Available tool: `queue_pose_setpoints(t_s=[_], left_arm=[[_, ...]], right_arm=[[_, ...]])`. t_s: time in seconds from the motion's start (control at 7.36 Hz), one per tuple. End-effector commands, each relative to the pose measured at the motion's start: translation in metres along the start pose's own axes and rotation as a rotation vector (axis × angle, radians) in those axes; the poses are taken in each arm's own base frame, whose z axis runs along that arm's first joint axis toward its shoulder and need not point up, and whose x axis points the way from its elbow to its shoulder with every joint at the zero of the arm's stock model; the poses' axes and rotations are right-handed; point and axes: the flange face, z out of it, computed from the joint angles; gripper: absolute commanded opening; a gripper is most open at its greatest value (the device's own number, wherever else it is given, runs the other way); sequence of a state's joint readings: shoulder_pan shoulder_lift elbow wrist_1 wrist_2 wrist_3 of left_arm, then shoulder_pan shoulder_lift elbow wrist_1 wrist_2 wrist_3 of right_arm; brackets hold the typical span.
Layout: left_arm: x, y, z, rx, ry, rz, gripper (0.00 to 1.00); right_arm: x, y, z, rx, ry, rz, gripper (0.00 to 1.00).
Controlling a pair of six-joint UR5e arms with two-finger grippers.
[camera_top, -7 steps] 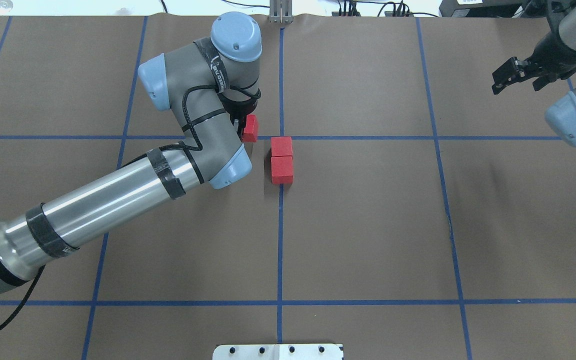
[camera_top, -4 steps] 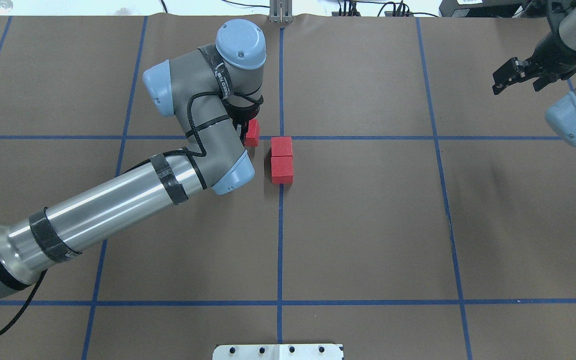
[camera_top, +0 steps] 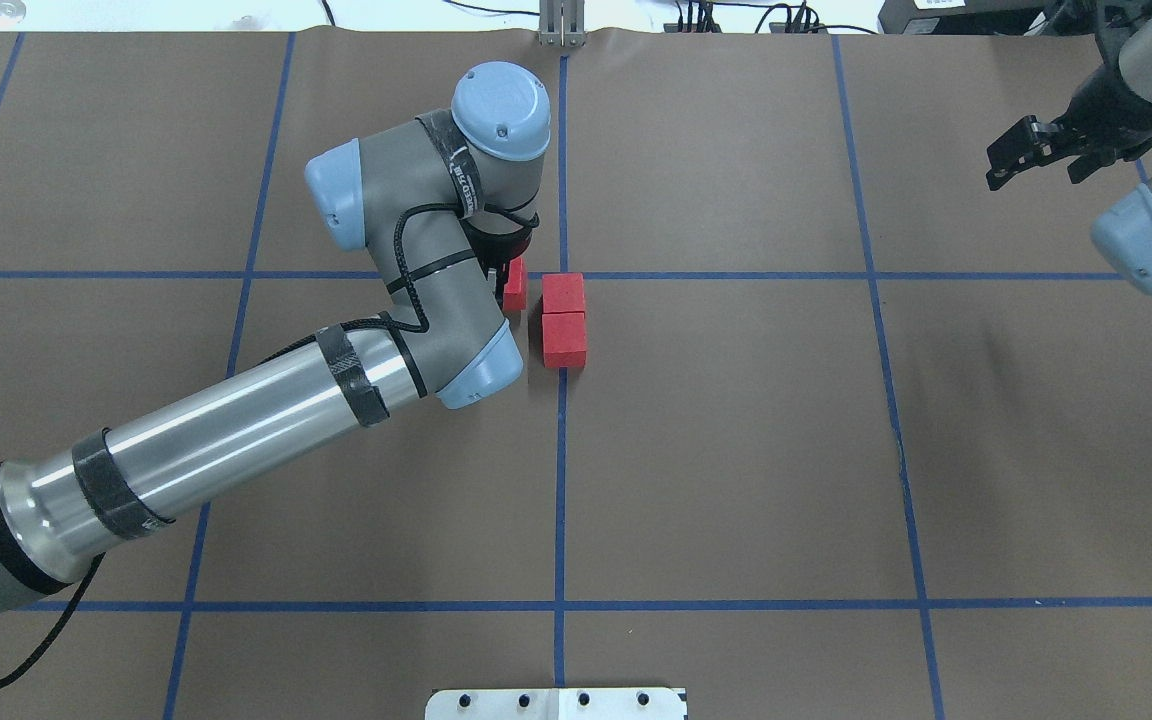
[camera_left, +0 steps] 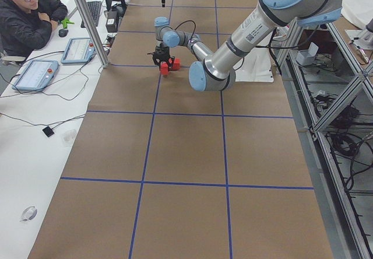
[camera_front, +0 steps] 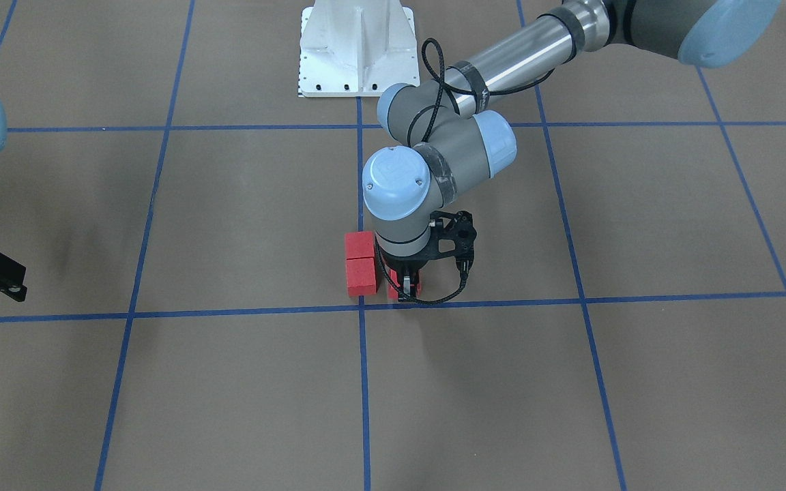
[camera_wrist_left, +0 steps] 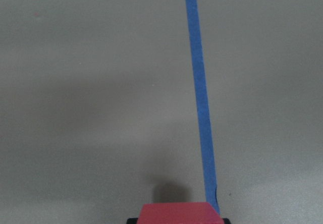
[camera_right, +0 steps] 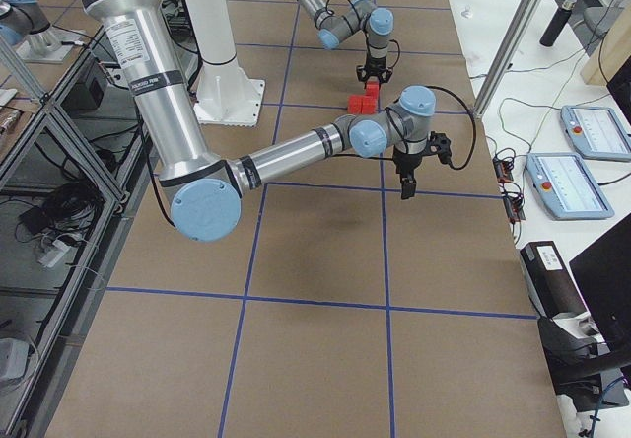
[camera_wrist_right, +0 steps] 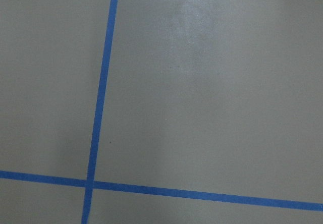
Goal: Form red blocks into L shape at center
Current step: 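Lower the held cube beside the farther center cube with the left gripper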
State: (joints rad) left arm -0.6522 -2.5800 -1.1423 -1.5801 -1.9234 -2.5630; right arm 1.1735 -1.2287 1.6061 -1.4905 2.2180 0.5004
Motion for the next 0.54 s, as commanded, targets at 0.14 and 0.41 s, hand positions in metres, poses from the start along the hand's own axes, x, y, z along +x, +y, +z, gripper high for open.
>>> queue_pose_setpoints(t_s=[0.14,0.41], left_arm=[[0.001,0.011,0.000,0.009,-0.001,-0.013,0.00],[-0.005,0.021,-0.002,0.023,-0.011,-0.008,0.00]], right_arm=[[0.001,0.000,0.001,-0.001,0.002,0.001,0.99],[0.002,0.000,0.002,-0.004,0.004,0.004,0.99]])
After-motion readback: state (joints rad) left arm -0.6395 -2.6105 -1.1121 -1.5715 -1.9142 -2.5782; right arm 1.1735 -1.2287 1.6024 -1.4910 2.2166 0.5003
